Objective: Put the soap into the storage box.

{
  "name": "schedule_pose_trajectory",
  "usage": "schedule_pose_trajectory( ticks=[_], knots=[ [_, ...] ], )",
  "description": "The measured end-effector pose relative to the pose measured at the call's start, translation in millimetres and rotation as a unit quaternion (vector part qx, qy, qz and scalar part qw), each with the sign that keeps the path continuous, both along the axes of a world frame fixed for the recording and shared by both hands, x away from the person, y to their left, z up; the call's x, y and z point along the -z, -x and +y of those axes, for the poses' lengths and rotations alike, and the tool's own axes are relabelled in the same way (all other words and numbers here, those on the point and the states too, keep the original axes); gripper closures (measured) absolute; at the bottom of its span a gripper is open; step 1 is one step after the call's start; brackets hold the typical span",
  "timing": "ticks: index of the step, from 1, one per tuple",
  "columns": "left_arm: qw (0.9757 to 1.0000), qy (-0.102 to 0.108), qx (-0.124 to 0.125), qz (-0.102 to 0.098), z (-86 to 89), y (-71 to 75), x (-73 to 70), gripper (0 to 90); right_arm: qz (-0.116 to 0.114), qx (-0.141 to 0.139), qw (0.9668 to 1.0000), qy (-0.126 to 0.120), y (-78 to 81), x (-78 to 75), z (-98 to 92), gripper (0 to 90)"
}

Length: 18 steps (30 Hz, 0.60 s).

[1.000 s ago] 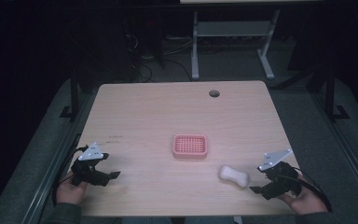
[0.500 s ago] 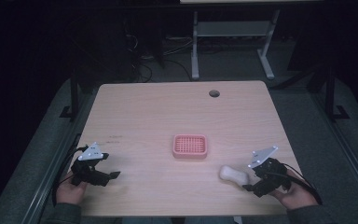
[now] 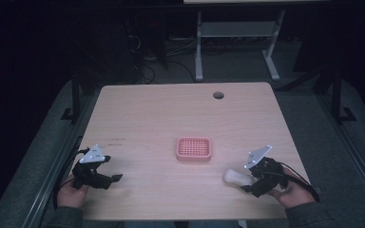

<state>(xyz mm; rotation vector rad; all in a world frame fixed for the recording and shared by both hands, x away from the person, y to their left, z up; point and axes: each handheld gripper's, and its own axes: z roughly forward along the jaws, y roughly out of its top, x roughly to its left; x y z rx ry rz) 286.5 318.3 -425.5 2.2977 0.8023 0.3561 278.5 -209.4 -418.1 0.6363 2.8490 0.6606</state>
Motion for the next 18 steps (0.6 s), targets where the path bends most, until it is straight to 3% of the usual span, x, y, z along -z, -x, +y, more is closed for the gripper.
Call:
schedule_pose_trajectory(
  ticks=[12, 18],
  knots=[
    [1.0000, 0.002, 0.000, 0.000, 0.6, 0.0, -0.8, 14.9, 0.010, -0.022, 0.9995, 0.022, -11.2, 4.6, 22.7, 29.5],
    [1.0000, 0.003, 0.000, 0.000, 0.3, -0.1, -0.5, 14.9, 0.020, -0.021, 0.9993, 0.026, -15.9, 9.7, 27.4, 30.9]
  ],
)
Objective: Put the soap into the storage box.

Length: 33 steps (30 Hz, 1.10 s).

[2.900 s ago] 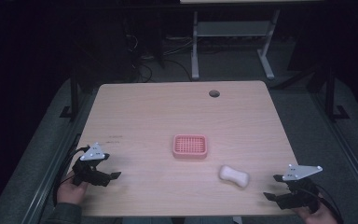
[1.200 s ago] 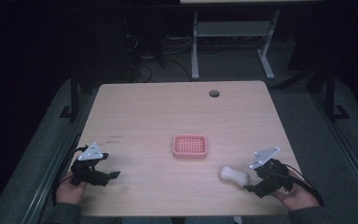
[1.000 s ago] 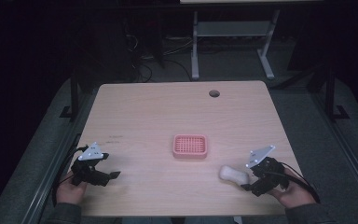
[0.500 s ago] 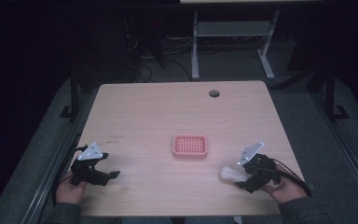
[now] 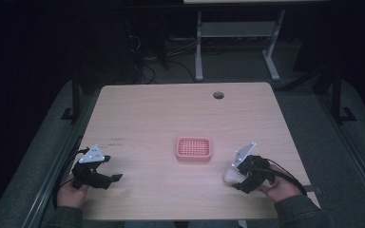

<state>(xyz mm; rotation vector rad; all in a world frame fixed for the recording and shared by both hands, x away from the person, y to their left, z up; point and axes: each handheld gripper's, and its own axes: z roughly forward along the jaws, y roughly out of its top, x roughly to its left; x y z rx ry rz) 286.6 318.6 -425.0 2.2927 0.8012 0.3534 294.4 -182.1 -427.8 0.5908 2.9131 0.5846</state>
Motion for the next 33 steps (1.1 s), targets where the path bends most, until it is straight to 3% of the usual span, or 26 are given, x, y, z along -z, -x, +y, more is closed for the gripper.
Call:
schedule_pose_trajectory(
  ticks=[18, 33],
  knots=[
    [1.0000, 0.000, 0.000, 0.001, 0.3, -0.1, 0.0, 14.9, 0.012, -0.005, 0.9993, 0.035, -6.5, 13.1, 6.0, 41.4],
    [1.0000, -0.001, 0.000, 0.000, 0.6, -0.1, -0.3, 14.9, 0.015, -0.006, 0.9991, 0.040, -7.2, 13.5, 6.4, 47.3]
  ],
)
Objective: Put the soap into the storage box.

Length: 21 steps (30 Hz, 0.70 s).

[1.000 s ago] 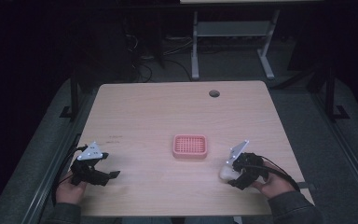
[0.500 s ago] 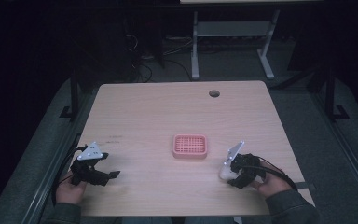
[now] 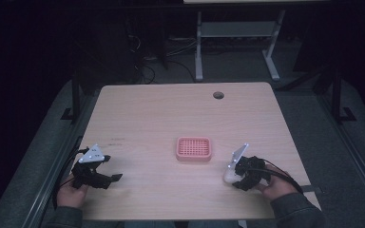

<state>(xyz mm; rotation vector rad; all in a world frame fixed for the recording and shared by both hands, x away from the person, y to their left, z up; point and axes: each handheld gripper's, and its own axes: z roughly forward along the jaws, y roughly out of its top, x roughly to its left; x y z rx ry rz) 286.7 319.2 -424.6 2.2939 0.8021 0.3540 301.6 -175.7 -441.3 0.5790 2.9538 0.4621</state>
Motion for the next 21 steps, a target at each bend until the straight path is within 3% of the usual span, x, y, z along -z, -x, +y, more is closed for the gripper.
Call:
schedule_pose_trajectory(
  ticks=[14, 18, 21],
  knots=[
    [1.0000, 0.003, -0.001, 0.000, 0.2, 0.1, 0.1, 14.9, -0.003, -0.021, 0.9997, 0.013, 2.1, -1.3, 4.0, 49.2],
    [1.0000, 0.004, -0.003, -0.002, 0.8, 0.1, 0.0, 14.9, 0.004, -0.025, 0.9996, 0.009, 2.6, -4.5, 8.5, 49.3],
    [1.0000, 0.004, -0.002, -0.002, 1.1, 0.3, -0.3, 14.9, -0.004, -0.030, 0.9995, 0.006, 2.0, -10.1, 11.6, 49.3]
  ],
)
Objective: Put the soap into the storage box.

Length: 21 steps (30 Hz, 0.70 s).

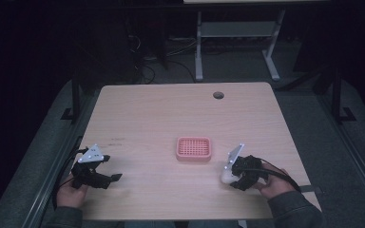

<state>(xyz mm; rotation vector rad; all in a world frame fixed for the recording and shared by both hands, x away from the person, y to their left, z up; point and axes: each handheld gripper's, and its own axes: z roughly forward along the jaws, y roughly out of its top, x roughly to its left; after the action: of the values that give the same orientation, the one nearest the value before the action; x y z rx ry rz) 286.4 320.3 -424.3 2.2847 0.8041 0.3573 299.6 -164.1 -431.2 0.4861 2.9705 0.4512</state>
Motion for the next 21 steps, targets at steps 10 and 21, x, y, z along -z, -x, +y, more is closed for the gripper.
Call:
schedule_pose_trajectory(
  ticks=[10, 21],
  knots=[
    [1.0000, 0.002, -0.002, -0.001, 0.4, -0.3, -0.1, 14.9, -0.011, -0.012, 0.9997, -0.017, -11.3, -18.3, 4.8, 49.3],
    [1.0000, 0.002, -0.001, 0.001, 0.5, -0.3, -0.6, 14.9, -0.008, -0.023, 0.9993, -0.029, -26.8, -27.8, 12.9, 49.3]
  ],
)
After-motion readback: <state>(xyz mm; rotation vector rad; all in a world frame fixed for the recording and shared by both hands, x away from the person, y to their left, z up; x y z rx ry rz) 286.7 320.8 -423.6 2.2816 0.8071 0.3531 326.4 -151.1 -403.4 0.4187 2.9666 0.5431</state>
